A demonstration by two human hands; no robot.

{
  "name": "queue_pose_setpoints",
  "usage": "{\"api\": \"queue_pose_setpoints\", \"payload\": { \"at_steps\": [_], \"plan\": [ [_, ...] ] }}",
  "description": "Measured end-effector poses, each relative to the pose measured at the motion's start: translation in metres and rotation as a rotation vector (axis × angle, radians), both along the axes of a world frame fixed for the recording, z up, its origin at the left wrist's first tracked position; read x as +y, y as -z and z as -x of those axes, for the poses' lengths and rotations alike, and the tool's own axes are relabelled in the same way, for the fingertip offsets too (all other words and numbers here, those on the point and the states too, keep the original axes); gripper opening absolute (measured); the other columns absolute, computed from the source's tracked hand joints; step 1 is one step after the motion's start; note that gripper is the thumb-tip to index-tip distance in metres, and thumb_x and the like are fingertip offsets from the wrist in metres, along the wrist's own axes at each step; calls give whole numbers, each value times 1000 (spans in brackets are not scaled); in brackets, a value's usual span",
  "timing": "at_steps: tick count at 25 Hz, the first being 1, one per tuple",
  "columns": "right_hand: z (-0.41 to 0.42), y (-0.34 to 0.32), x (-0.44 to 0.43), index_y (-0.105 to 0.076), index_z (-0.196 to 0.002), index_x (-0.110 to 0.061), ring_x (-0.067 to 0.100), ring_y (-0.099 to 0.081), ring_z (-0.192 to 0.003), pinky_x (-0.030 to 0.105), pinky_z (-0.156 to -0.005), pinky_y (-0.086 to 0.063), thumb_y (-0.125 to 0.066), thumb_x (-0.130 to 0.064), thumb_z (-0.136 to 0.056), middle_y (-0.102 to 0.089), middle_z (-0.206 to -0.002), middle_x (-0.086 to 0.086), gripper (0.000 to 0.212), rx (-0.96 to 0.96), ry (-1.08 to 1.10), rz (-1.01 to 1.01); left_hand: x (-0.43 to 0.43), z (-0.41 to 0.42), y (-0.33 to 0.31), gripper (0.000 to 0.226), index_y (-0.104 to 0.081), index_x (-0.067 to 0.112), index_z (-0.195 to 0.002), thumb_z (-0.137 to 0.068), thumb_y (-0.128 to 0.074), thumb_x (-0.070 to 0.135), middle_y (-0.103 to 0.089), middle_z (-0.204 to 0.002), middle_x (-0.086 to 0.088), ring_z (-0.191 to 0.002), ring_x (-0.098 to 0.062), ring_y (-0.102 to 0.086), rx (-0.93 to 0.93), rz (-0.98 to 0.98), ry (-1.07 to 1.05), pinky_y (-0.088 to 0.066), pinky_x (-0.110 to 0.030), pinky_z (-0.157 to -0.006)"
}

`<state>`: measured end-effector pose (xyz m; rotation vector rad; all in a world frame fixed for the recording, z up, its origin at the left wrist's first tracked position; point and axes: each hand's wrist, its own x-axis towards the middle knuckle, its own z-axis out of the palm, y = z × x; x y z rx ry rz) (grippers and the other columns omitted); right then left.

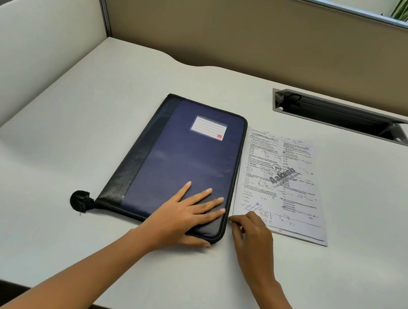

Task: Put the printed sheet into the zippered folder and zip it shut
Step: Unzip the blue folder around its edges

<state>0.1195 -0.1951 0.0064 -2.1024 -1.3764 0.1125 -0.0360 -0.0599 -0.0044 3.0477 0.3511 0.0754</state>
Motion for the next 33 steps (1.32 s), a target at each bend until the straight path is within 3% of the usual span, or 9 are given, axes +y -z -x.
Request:
{"api": "queue_pose_setpoints", "payload": {
  "at_steps": [7, 11, 16, 18, 21, 25, 28, 30, 33],
  "plan": [
    [-5, -3, -13, -70, -85, -8, 19, -54, -67, 21, -60, -37, -68, 2, -81, -58, -74, 4, 10, -7, -20, 9, -16, -15, 1, 66, -42, 24, -142, -87, -41, 61, -41, -149, 4, -139, -26, -34, -82, -37, -69, -26, -63, -109],
    [11, 0, -34, -72, -86, -10, 12, -51, -60, 22, -56, -40, -71, 1, -79, -57, -70, 1, 13, 65, -74, -22, -15, -30, 0, 69, -28, 26, -148, -89, -36, 62, -26, -156, 5, -145, -25, -17, -31, 46, -156, -10, -62, -114],
    [19, 2, -34, -72, -86, -12, 11, -52, -56, 22, -54, -43, -73, 1, -77, -59, -68, -1, 16, 115, -29, -45, -16, -33, -1, 70, -21, 24, -150, -91, -32, 61, -20, -158, 2, -147, -27, -10, 21, 47, -139, -3, -61, -115],
    [28, 4, -34, -72, -83, -13, 9, -51, -54, 20, -54, -42, -75, 1, -74, -59, -66, -2, 17, 133, -24, -57, -14, -34, 0, 67, -16, 25, -150, -94, -31, 57, -13, -159, 5, -148, -24, -2, 41, 111, -139, 4, -58, -116],
    [43, 8, -32, -72, -83, -12, 9, -53, -54, 15, -56, -42, -76, 3, -71, -61, -66, -2, 19, 153, -15, -75, -4, -36, -10, 53, -19, 25, -150, -100, -31, 40, -19, -158, 9, -147, -12, -7, -42, 490, -229, 11, -40, -117],
    [44, 8, -30, -72, -83, -9, 10, -55, -56, 13, -57, -41, -76, 5, -70, -62, -66, 0, 20, 144, 2, -77, 14, -29, -23, 49, -33, 27, -146, -98, -42, 37, -31, -153, 13, -141, -8, -27, -51, 508, -218, -13, -31, -119],
    [33, 5, -29, -73, -80, -10, 12, -56, -56, 17, -57, -43, -76, 5, -71, -62, -65, 1, 18, 136, 10, -66, 20, -11, -34, 30, -64, 25, -122, -93, -55, 27, -60, -131, 10, -119, -11, -56, -391, 471, -414, -33, -34, -110],
    [31, 3, -29, -73, -80, -10, 13, -55, -55, 18, -55, -43, -76, 4, -71, -62, -65, 0, 17, 105, 1, -57, 27, 10, -35, 22, -71, 20, -108, -89, -61, 16, -69, -117, 3, -109, -17, -62, -607, 433, -663, -41, -35, -102],
    [39, 3, -29, -73, -79, -10, 14, -54, -51, 21, -51, -45, -78, 2, -70, -61, -61, 0, 16, 38, -2, -31, 36, 51, -31, 39, -59, 12, -123, -87, -63, 27, -59, -125, -12, -114, -32, -54, -472, 353, -1132, -44, -44, -94]
  ]
}}
